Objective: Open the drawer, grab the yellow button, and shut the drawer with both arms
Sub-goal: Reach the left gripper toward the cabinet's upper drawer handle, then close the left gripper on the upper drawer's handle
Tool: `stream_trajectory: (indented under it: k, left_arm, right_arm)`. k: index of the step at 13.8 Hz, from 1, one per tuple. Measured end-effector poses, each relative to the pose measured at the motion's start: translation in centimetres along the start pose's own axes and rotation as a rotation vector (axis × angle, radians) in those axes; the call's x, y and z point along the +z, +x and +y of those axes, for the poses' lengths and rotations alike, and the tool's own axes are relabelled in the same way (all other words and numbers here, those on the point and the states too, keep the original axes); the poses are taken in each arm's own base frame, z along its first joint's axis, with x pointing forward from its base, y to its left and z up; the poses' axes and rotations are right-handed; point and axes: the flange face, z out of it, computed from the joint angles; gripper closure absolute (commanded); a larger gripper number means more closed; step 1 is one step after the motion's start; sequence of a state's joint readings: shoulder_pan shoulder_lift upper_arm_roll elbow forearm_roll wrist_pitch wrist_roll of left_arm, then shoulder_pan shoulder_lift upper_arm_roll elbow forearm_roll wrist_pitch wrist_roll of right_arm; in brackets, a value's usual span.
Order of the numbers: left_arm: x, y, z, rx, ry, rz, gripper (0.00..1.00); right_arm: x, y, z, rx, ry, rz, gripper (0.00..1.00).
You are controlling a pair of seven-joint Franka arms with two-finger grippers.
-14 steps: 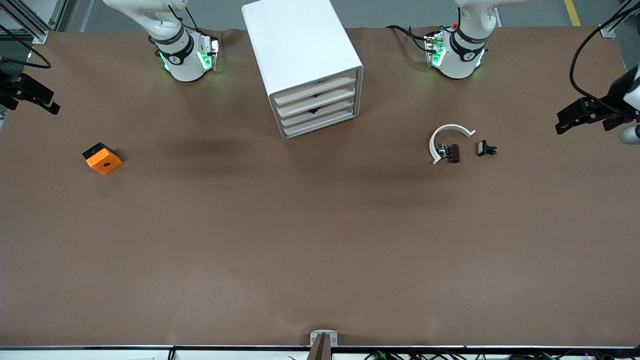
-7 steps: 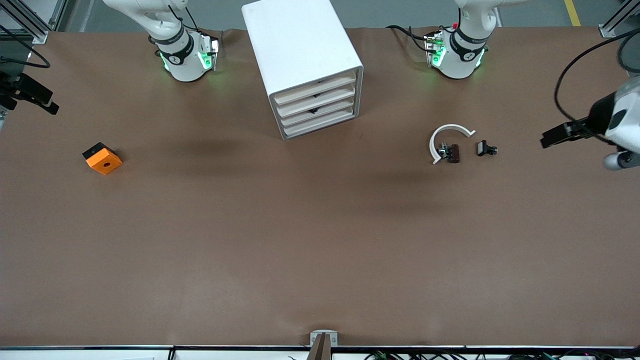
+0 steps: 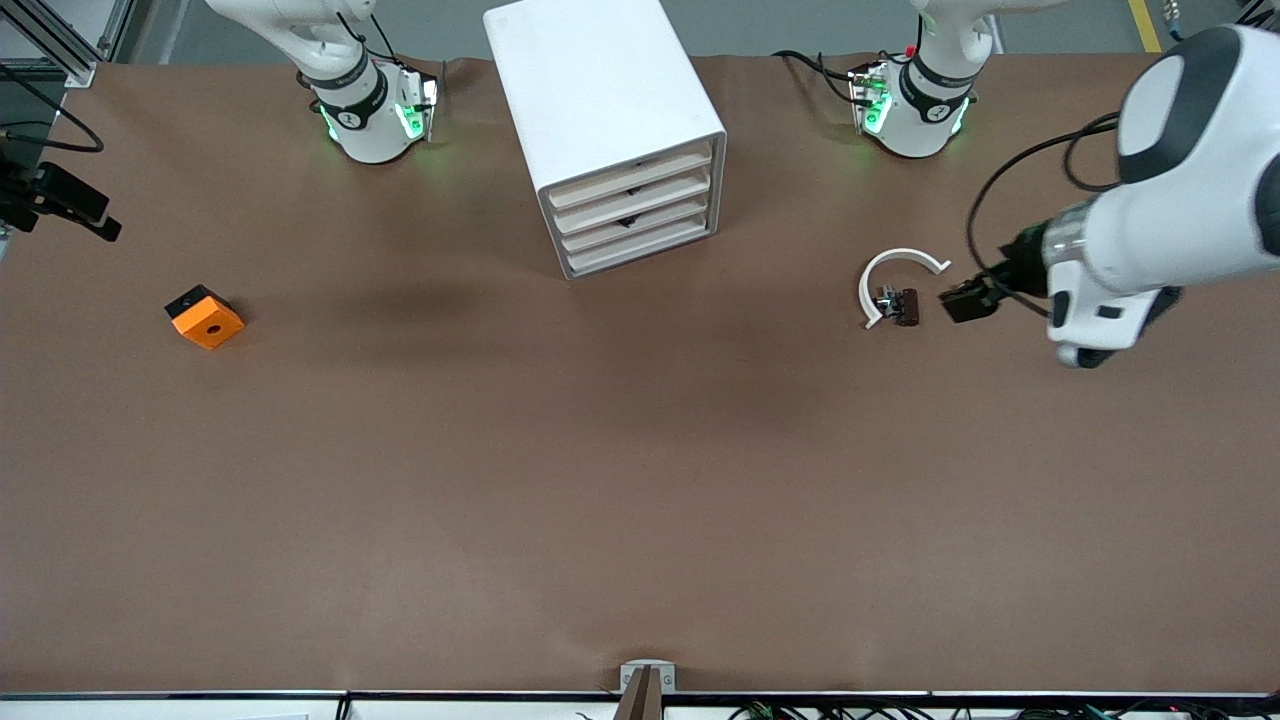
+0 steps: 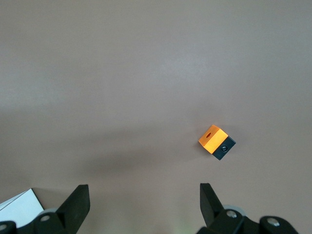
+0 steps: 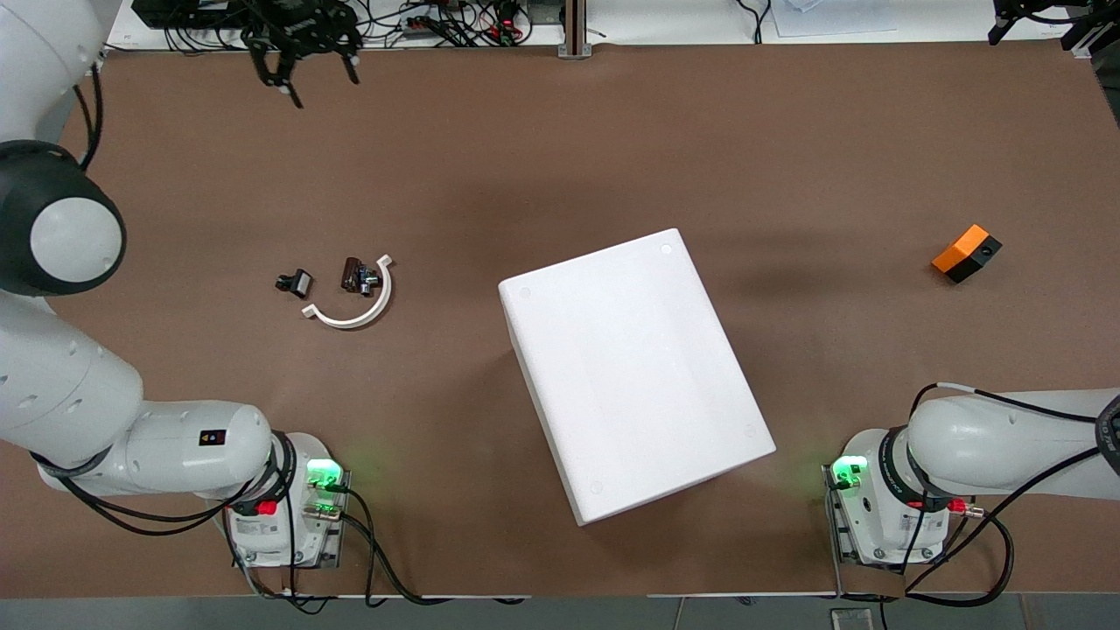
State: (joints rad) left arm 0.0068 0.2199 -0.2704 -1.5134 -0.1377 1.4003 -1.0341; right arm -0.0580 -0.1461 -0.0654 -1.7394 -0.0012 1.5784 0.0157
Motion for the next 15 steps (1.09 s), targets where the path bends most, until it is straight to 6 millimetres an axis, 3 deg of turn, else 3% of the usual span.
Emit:
stream_trajectory:
  k: [3, 7, 10, 12, 15]
  left_arm:
    - [3.0, -2.8, 3.4, -0.232, 0.021, -0.134, 0.0]
    - [5.5, -2.6, 5.5, -0.578, 0.062, -0.344, 0.0]
    - [7.9, -2.7, 7.5, -0.78, 0.147, -0.501, 0.0]
    - [9.7, -4.4, 9.1, -0.802, 0.203, -0.529, 0.0]
    - [12.5, -8.2, 11.6, -0.891, 0.317, -0.543, 0.0]
  right_arm:
    - [4.3, 2.5, -0.5, -0.016, -0.007, -0.078, 0.0]
    - [6.9, 4.4, -1.5, -0.108, -0.009, -0.117, 0.0]
    - [9.1, 5.4, -0.9, -0.099, -0.01, -0.155, 0.0]
    - [10.4, 6.4, 0.3, -0.078, -0.011, -0.169, 0.0]
    - [10.5, 7.1, 0.9, -0.067, -0.012, -0.168, 0.0]
